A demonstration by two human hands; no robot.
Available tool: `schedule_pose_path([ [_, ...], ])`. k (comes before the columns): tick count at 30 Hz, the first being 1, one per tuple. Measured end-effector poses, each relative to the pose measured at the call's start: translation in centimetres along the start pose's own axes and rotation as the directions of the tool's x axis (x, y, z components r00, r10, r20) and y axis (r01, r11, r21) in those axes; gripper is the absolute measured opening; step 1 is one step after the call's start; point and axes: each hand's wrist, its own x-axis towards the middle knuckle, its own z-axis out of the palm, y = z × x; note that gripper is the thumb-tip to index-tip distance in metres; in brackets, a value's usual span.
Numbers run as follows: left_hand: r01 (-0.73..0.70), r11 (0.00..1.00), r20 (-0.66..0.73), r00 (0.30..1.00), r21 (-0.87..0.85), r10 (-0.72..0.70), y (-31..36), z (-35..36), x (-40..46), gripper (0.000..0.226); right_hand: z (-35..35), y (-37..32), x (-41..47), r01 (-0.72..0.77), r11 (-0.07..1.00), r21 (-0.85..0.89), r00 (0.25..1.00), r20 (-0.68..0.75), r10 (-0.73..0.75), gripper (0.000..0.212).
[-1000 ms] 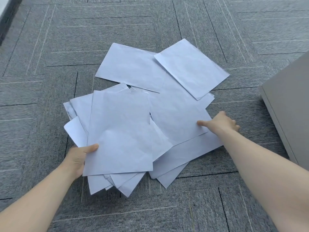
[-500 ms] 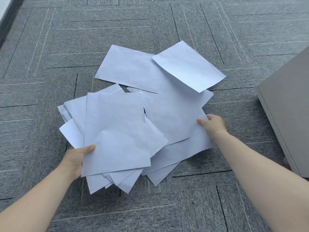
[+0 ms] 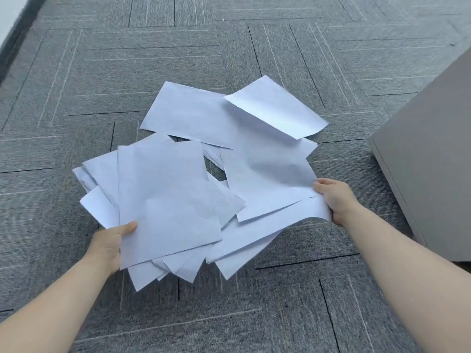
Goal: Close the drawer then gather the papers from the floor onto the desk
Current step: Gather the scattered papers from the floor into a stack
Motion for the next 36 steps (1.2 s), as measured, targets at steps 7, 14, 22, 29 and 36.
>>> schedule_pose_path([
  [7,-0.019,0.983,-0.144,0.99,-0.183,-0.008,-0.8,-3.4,2.8,0.039,-1.9,-0.5,-0.6,-0.028,0.989,0.145,0.998,-0.046,0.035,0.009],
  [14,-0.011,0.988,-0.219,0.975,-0.153,-0.023,-0.5,-1.7,0.3,0.036,-1.2,-0.6,-1.3,-0.054,0.965,0.257,0.992,-0.099,0.082,0.011],
  [22,-0.033,0.989,-0.323,0.946,-0.142,-0.015,-0.3,-2.1,-0.5,0.041,-0.8,-0.9,-1.7,-0.066,0.936,0.344,0.982,-0.146,0.123,0.011],
  [29,-0.055,0.993,-0.307,0.952,-0.108,0.019,-0.6,-2.0,-0.4,0.041,0.0,-0.1,-1.7,-0.122,0.907,0.402,0.977,-0.114,0.181,0.01],
  [36,-0.011,0.996,-0.141,0.99,-0.088,-0.001,-2.4,0.8,0.2,0.036,4.1,0.8,-2.9,-0.198,0.915,0.35,0.977,-0.008,0.215,0.013],
])
